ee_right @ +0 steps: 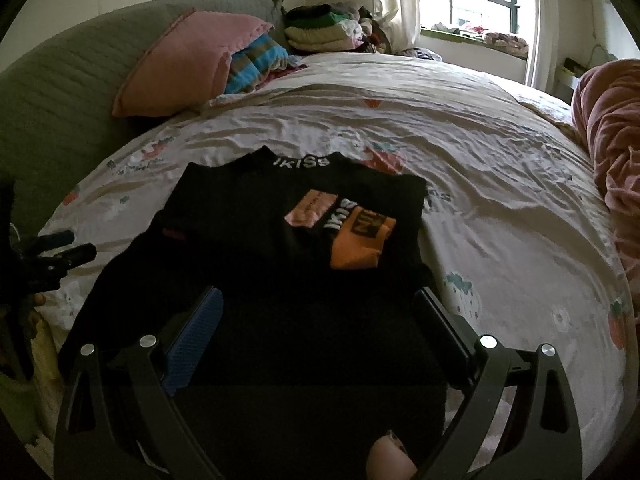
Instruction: Fold small clothes
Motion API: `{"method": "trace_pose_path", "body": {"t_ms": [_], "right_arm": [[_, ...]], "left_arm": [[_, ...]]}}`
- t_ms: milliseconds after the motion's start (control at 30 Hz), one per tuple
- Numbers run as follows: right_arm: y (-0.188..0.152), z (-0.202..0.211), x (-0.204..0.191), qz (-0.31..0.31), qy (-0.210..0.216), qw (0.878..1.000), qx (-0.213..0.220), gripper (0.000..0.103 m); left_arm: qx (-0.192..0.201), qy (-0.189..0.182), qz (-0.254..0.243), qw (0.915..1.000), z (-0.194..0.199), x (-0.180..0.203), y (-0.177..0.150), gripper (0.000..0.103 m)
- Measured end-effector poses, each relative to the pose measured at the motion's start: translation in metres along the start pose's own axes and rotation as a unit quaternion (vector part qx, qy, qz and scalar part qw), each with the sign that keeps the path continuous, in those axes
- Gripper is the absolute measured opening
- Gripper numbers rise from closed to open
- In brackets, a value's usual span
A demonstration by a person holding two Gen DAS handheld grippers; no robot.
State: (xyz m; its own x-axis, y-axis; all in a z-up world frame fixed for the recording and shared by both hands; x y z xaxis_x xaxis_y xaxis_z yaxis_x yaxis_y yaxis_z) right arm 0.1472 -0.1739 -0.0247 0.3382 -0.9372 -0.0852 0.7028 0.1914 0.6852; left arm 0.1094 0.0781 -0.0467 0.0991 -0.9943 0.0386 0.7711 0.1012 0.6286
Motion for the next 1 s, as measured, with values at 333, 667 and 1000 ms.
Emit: {"method": "trace_pose_path", "body": {"t_ms": [333, 667, 1000], "right_arm": [[-0.023, 0.003, 0.003, 0.001, -0.002, 1.000, -0.017, 0.095], [-0.044, 0.004, 0.006, 0.006, -0.007, 0.999, -0.038, 0.095], [-0.061, 0.004, 0.012, 0.005, -0.008, 0.998, -0.057, 0.095]], "left_arm": [[-0.013, -0.002, 0.001, 0.9999, 0.005, -0.002, -0.020, 0.094], [-0.028, 0.000, 0.016, 0.9995, 0.007, -0.017, -0.043, 0.094], [-0.040, -0.005, 0.017, 0.9990, 0.010, -0.023, -0.056, 0.094]]}}
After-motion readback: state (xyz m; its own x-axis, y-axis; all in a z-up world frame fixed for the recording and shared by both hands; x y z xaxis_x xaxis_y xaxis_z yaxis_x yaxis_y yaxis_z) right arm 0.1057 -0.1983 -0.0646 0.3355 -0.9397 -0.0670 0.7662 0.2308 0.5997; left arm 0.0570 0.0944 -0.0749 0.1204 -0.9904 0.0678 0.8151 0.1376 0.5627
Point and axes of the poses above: each gripper's, at about its wrist camera, not at the fingertips, and z roughly against the way its jaws point, x to its right, y to its top, the point moved 8 cm from there along -z, roughly the way its jaws point, and after that the axes turned 1 degree about -x, right-handed, at the moved point
